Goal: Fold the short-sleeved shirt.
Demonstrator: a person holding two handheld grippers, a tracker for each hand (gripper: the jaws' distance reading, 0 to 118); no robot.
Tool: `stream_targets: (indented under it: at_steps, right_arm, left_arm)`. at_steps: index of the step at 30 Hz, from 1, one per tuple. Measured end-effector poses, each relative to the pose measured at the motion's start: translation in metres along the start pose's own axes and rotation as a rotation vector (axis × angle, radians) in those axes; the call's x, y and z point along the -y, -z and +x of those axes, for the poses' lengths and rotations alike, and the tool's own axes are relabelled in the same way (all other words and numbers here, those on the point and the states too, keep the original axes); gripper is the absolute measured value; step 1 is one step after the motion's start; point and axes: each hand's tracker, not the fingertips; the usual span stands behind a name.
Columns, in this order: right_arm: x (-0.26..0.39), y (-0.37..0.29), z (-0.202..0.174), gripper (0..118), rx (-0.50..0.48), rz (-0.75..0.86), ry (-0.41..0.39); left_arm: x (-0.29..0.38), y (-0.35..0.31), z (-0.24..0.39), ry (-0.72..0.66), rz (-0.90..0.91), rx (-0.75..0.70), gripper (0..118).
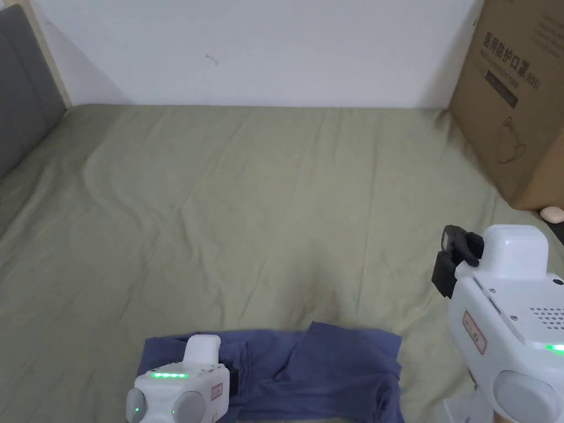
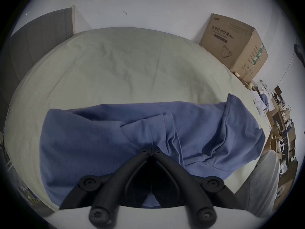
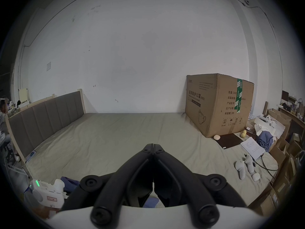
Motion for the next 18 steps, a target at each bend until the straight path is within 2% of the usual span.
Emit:
stream_targets:
  at_steps: [5,11,15,17,18]
  right_arm:
    - [0.0,0.0,-0.001,0,-0.006,-0.003,0.006]
    - [-0.005,-0.004,-0.01,0,-0.024,0.015,0.004]
    - [-0.007,-0.005,-0.019,0,-0.04,0.023,-0.001]
    - [-0.008,-0.005,-0.024,0,-0.049,0.023,-0.002]
    - [-0.007,-0.004,-0.026,0,-0.053,0.022,-0.002]
  left_arm:
    - [-0.007,-0.011,-0.01,-0.015,-0.009,0.027,0]
    - [-0.031,-0.072,-0.038,-0.076,0.119,0.129,0]
    - [-0.053,-0.104,-0.075,-0.128,0.094,0.19,0]
    - [-0.059,-0.116,-0.095,-0.167,0.087,0.209,9]
    - [-0.06,-0.119,-0.105,-0.196,0.089,0.228,23]
